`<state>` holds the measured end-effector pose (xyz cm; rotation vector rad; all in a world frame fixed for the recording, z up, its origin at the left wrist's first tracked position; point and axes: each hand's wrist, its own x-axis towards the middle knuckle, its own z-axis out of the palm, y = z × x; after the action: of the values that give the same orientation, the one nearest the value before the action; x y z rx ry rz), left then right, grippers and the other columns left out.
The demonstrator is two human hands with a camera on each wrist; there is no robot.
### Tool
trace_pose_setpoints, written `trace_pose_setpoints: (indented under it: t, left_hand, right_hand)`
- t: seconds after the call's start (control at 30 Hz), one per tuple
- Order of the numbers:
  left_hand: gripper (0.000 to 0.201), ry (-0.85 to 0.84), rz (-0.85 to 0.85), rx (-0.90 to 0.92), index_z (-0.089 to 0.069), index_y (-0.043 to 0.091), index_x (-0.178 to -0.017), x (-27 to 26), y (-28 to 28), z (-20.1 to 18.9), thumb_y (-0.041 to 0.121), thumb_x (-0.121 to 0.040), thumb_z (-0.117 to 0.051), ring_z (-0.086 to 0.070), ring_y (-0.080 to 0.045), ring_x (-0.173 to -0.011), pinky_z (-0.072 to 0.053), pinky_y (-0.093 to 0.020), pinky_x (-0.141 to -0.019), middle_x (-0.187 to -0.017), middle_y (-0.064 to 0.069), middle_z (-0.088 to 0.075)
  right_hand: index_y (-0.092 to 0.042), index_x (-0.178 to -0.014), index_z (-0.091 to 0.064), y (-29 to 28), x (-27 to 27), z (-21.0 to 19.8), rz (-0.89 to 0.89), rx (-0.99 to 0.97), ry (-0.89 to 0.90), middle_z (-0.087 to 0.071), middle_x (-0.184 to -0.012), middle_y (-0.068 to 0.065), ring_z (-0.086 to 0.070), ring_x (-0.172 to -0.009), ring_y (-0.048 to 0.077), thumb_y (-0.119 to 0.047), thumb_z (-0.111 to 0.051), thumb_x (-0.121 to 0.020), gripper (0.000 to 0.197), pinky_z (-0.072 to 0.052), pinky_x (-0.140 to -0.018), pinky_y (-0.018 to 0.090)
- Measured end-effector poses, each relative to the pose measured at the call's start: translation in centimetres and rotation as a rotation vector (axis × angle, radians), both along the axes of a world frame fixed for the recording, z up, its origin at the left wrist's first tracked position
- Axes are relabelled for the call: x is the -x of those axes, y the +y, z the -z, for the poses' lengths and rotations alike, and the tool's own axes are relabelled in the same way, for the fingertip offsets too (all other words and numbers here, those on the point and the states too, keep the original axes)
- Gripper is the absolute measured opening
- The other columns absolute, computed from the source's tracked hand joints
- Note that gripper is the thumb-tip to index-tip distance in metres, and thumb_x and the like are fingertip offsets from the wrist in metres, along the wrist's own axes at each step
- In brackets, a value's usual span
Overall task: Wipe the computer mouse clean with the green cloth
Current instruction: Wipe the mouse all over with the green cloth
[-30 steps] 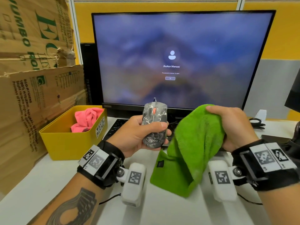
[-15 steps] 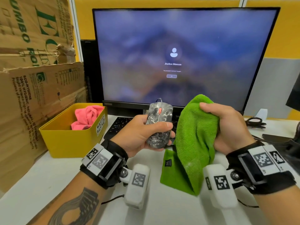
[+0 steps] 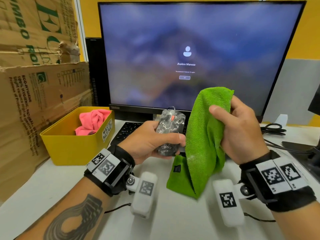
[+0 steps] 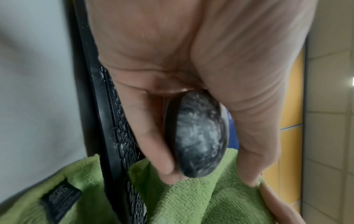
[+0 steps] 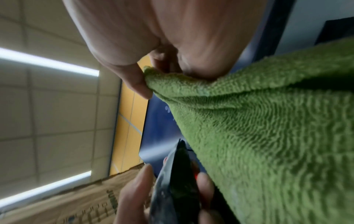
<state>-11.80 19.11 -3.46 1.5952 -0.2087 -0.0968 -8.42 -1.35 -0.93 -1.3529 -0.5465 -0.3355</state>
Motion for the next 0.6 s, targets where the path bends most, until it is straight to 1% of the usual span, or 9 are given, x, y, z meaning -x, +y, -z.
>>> trace_pose_setpoints:
  t: [0.1, 0.17, 0.2, 0.27, 0.37, 0.43, 0.5, 0.57, 0.6]
  left_hand:
    - [0.048, -0.020, -0.023, -0.009, -0.071, -0.003, -0.111, 0.0, 0.3, -0.1, 0.012, -0.070, -0.091, -0.073, -0.025, -0.078, -0.055, -0.025, -0.056, -0.110, -0.027, -0.076]
    - [0.050, -0.033, -0.021, 0.000, -0.068, -0.006, -0.115, 0.0, 0.4, -0.1, 0.012, -0.072, -0.086, -0.073, -0.024, -0.076, -0.055, -0.025, -0.055, -0.107, -0.026, -0.077]
    - [0.050, -0.037, -0.018, 0.005, -0.068, -0.007, -0.115, 0.0, 0.4, -0.1, 0.012, -0.072, -0.085, -0.073, -0.024, -0.077, -0.054, -0.025, -0.055, -0.102, -0.023, -0.077]
    - [0.043, -0.043, -0.011, 0.010, -0.069, -0.006, -0.113, 0.0, 0.4, -0.1, 0.009, -0.076, -0.084, -0.073, -0.024, -0.076, -0.054, -0.025, -0.054, -0.097, -0.018, -0.077]
    - [0.032, -0.045, -0.001, 0.019, -0.072, 0.002, -0.108, 0.0, 0.4, -0.1, 0.006, -0.078, -0.084, -0.074, -0.022, -0.074, -0.054, -0.024, -0.054, -0.097, -0.016, -0.078]
    - [0.037, -0.053, -0.002, 0.022, -0.072, 0.007, -0.104, 0.1, 0.4, -0.1, 0.007, -0.071, -0.090, -0.075, -0.021, -0.073, -0.054, -0.024, -0.054, -0.097, -0.015, -0.078]
    - [0.040, -0.057, -0.008, 0.021, -0.071, 0.007, -0.105, 0.0, 0.4, -0.1, 0.011, -0.069, -0.088, -0.074, -0.021, -0.071, -0.054, -0.025, -0.054, -0.103, -0.024, -0.076]
    - [0.046, -0.062, -0.011, 0.017, -0.068, -0.001, -0.110, 0.0, 0.4, -0.1, 0.015, -0.070, -0.086, -0.073, -0.021, -0.070, -0.055, -0.026, -0.055, -0.115, -0.032, -0.072]
    - [0.051, -0.061, -0.013, 0.012, -0.066, -0.005, -0.112, 0.0, 0.4, -0.1, 0.015, -0.070, -0.086, -0.072, -0.022, -0.070, -0.055, -0.026, -0.055, -0.118, -0.033, -0.069]
  right_hand:
    - [-0.011, -0.105, -0.057, 0.3, 0.0, 0.5, 0.090, 0.151, -0.160, -0.074, -0.091, -0.004, -0.071, -0.087, 0.016, 0.002, -0.063, -0.094, 0.018, -0.059, -0.079, 0.035]
    - [-0.011, -0.105, -0.051, 0.4, -0.1, 0.8, 0.125, 0.201, -0.208, -0.070, -0.086, -0.008, -0.068, -0.079, 0.004, 0.010, -0.057, -0.096, 0.023, -0.056, -0.070, 0.021]
    - [-0.011, -0.106, -0.051, 0.5, -0.1, 0.8, 0.145, 0.218, -0.220, -0.069, -0.088, -0.008, -0.068, -0.078, 0.002, 0.010, -0.056, -0.097, 0.023, -0.055, -0.069, 0.020]
    - [-0.011, -0.107, -0.055, 0.5, 0.0, 0.8, 0.174, 0.227, -0.213, -0.071, -0.091, -0.005, -0.069, -0.079, 0.007, 0.006, -0.058, -0.097, 0.020, -0.060, -0.071, 0.028]
    - [-0.010, -0.099, -0.066, 0.0, -0.4, 0.9, 0.184, 0.138, -0.132, -0.075, -0.090, 0.005, -0.072, -0.083, 0.022, 0.000, -0.066, -0.095, 0.010, -0.061, -0.080, 0.048]
    - [-0.009, -0.092, -0.071, -0.5, -0.7, 0.7, 0.157, 0.051, -0.036, -0.073, -0.085, 0.009, -0.069, -0.080, 0.027, -0.001, -0.069, -0.092, 0.008, -0.059, -0.081, 0.052]
    - [0.000, -0.099, -0.072, -1.0, -0.9, 0.4, 0.082, -0.076, 0.119, -0.067, -0.084, 0.014, -0.066, -0.075, 0.029, -0.003, -0.070, -0.089, 0.011, -0.056, -0.080, 0.053]
    - [0.003, -0.107, -0.073, -1.6, -1.0, 0.2, -0.004, -0.155, 0.260, -0.066, -0.094, 0.022, -0.067, -0.080, 0.035, -0.008, -0.073, -0.084, 0.025, -0.055, -0.084, 0.056]
    - [-0.002, -0.101, -0.075, -1.8, -0.9, 0.0, -0.051, -0.166, 0.308, -0.068, -0.104, 0.025, -0.069, -0.090, 0.040, -0.011, -0.073, -0.081, 0.022, -0.054, -0.089, 0.059]
